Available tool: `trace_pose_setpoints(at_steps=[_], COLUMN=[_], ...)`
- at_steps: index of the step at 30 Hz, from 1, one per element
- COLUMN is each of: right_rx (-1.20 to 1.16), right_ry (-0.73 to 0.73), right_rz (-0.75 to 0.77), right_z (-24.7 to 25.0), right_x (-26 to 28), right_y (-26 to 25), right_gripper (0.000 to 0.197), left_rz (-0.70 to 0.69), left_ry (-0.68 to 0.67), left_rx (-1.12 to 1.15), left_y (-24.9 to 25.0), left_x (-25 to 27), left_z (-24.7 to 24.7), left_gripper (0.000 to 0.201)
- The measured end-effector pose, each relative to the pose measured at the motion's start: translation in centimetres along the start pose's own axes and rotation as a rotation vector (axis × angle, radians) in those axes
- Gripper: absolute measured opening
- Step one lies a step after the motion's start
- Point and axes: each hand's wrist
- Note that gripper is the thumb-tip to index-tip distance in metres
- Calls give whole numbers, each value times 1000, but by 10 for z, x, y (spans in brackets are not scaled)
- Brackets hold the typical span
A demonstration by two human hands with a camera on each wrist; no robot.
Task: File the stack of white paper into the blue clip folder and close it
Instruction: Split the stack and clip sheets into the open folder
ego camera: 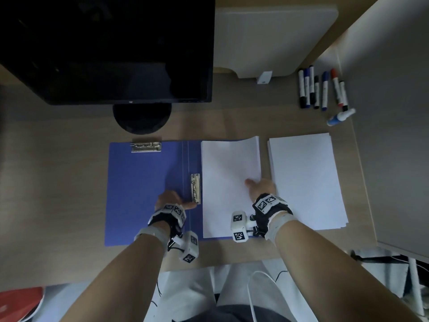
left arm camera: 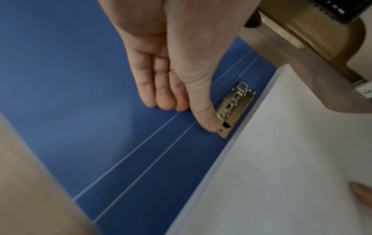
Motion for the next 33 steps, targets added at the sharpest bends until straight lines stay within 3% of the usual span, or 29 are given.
trace_pose_setpoints(at_steps=[4,9,16,20,24,27,29,31,33], right_rx=[1,29,37,32,9,-32,-66,-101,-106], right_ry=[-7,-50,-56,-70,-97,-118,-129,-130,-139], right_rz=[22,31,11,19,67,94,105,112,122], right_z=[0,6,6,8,16,20,18,14,12], right_x=[1,4,10,11,11,13,14,12,12], right_y=[0,-1,2,5,9,12,16,21,26], right_gripper=[46,52,51,53,70,81,84,84,83], left_rz=[-118,-170,-203,-214,-165,-120,-188,-252,-267], left_ry=[-175,-398,-319,-264,-165,-168,-153,-129,-129], left_rx=[158,565,1078,1024,1015,928,783,671,622], left_y=[-8,-12,9,14,9,2,-1,0,0], left_x=[7,28,37,27,24,23,19,17,16], left_z=[13,28,28,28,23,11,2,-3,-4], left_gripper=[54,78,60,50,21,26,17,27,25])
Point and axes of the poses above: each hand's wrist, its own x-axis away from the middle knuckle, its own z-axis out of the back of the hand, y = z × x, and after that the axes turned 3 degrees about z, right-handed
